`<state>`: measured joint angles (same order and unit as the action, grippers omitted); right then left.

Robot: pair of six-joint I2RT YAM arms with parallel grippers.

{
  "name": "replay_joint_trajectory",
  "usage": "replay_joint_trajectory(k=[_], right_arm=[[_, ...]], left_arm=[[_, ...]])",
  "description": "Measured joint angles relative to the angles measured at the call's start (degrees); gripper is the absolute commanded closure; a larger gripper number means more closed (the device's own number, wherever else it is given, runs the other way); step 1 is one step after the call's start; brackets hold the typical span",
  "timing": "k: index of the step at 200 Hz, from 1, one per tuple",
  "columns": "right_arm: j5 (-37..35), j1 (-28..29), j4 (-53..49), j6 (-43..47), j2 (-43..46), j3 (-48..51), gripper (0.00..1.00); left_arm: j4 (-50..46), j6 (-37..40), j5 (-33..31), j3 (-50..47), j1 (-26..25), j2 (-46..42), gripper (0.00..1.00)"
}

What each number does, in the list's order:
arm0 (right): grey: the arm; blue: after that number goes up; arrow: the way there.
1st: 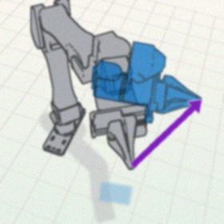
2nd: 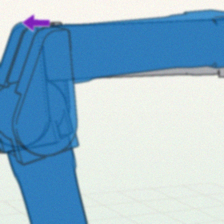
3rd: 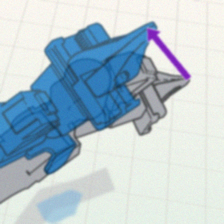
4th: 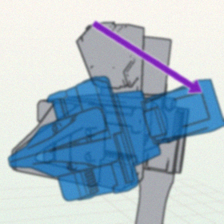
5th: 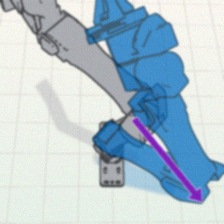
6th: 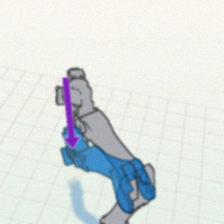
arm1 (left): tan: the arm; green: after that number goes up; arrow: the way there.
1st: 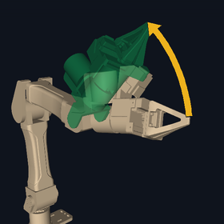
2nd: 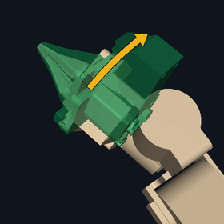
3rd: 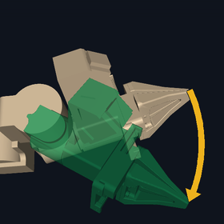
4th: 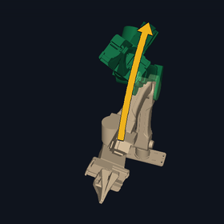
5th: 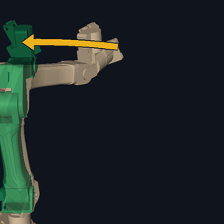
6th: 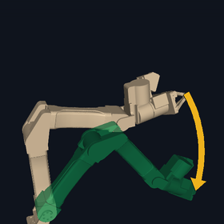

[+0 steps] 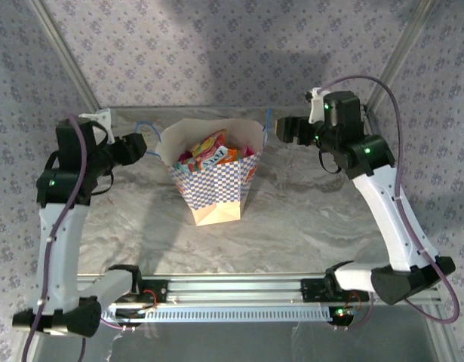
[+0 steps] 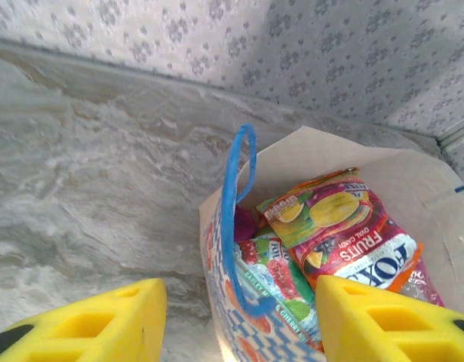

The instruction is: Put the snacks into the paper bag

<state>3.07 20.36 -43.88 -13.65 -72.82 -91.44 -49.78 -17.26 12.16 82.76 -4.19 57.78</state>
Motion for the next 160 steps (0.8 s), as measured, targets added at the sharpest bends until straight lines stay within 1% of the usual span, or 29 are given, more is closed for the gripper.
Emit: replay_joint_trajectory(k=[19, 45, 78, 94, 114, 138, 151, 160], right_arm=[[-1.2, -1.2, 0.5, 0.2, 1.7, 3.9, 0.08], [-2.9, -3.7, 0.8, -0.2, 3.5, 8.5, 0.07], [-4.5, -7.1, 0.9, -0.5, 3.7, 11.6, 0.06], [-5.7, -8.4, 1.3, -0.5, 4.0, 13.5, 0.06], [-7.2, -10.0, 3.7, -0.2, 5.1, 18.3, 0.05], [-8.8, -12.0, 9.7, 0.2, 7.6, 27.7, 0.04], [-9.1, -14.1, 12.7, 0.1, 8.3, 32.9, 0.04], [-9.4, -15.6, 15.0, -0.2, 8.5, 36.0, 0.04]], left_arm=[[-2.1, 1.9, -2.8, 0.0, 0.0, -3.1, 0.43], [-5.2, 2.3, -9.8, -1.0, 0.2, -5.4, 0.43], [-5.7, 1.3, -17.6, -6.1, 1.6, -7.0, 0.41], [-5.0, 0.5, -20.1, -8.9, 2.8, -6.6, 0.44], [-0.2, -2.0, -25.1, -15.1, 3.5, -6.8, 0.43], [11.3, -4.5, -32.4, -30.1, 3.4, -9.3, 0.43], [15.4, -5.4, -36.7, -37.4, 3.5, -10.7, 0.43], [17.6, -5.8, -39.3, -40.6, 3.5, -10.7, 0.42]])
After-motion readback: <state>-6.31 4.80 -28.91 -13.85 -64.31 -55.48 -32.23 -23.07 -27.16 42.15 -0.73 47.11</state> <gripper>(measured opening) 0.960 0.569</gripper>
